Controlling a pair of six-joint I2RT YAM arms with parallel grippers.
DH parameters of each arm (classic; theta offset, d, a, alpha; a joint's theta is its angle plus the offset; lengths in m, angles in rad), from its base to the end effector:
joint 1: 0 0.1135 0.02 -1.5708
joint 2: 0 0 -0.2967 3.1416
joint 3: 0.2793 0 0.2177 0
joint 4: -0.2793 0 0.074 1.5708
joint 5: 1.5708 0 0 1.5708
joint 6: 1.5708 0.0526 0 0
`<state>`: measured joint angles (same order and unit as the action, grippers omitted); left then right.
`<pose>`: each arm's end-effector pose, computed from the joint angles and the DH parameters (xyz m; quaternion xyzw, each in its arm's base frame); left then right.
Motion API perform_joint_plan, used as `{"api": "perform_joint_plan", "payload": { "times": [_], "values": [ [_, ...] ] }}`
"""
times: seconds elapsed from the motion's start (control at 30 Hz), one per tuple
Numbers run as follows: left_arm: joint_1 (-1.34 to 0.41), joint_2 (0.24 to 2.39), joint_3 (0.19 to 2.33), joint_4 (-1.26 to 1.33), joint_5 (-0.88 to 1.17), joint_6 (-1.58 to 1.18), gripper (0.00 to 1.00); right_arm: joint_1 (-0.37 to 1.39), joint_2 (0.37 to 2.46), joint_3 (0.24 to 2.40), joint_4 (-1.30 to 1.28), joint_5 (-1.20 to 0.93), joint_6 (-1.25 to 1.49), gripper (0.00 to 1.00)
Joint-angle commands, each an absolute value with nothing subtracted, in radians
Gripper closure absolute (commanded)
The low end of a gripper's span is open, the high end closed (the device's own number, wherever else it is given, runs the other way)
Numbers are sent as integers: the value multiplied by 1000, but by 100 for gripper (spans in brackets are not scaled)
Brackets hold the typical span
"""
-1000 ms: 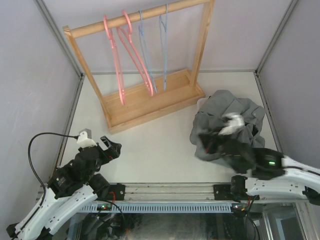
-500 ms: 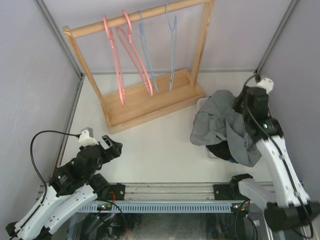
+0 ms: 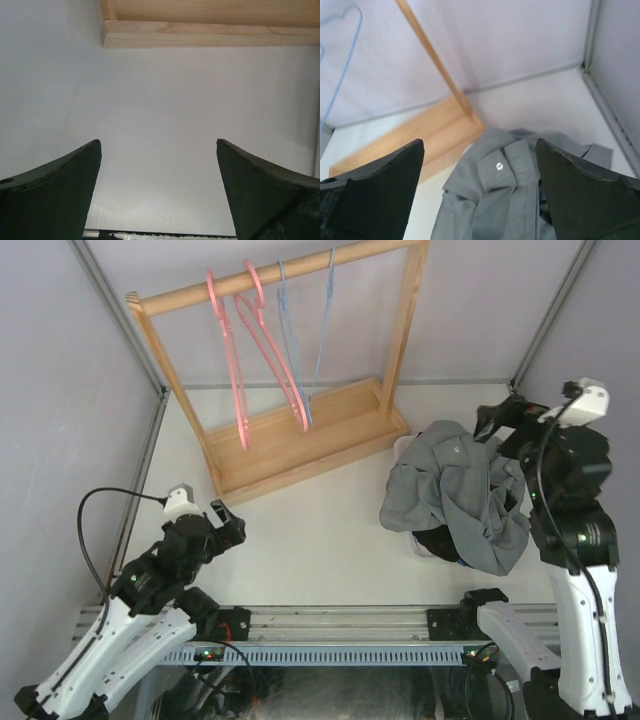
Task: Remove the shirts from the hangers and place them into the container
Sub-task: Reset both arms
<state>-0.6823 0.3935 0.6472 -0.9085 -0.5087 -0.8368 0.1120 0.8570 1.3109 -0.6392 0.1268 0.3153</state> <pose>0.0384 0.0018 0.2648 -0.1779 0.8569 -0.1310 0.4657 0.1116 0.0059 0.4602 0.1182 0.7599 0.0875 0.6332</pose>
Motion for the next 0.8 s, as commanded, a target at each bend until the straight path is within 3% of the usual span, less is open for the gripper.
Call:
{"api": "perform_joint_plan", "payload": {
  "times": [0.0, 0.13, 0.23, 0.3, 0.5, 0.77],
  "values": [
    [-449, 471, 689, -810, -345, -737, 0, 35, 873, 1322, -619, 155, 271, 7],
    [-165, 444, 724, -806, -172, -678, 0, -92, 895, 1320, -647, -61, 385, 0],
    [-105, 455, 858, -872, -217, -622, 0, -171, 875, 1305, -638, -345, 383, 0],
    [-104, 485, 993, -944, -278, -584, 0, -182, 846, 1293, -649, -400, 363, 0],
    [-105, 465, 1271, -944, -404, -494, 0, -183, 725, 1290, -703, -315, 361, 0],
    [-105, 466, 1377, -989, -428, -455, 0, -140, 644, 1314, -717, -203, 383, 1]
  ]
}}
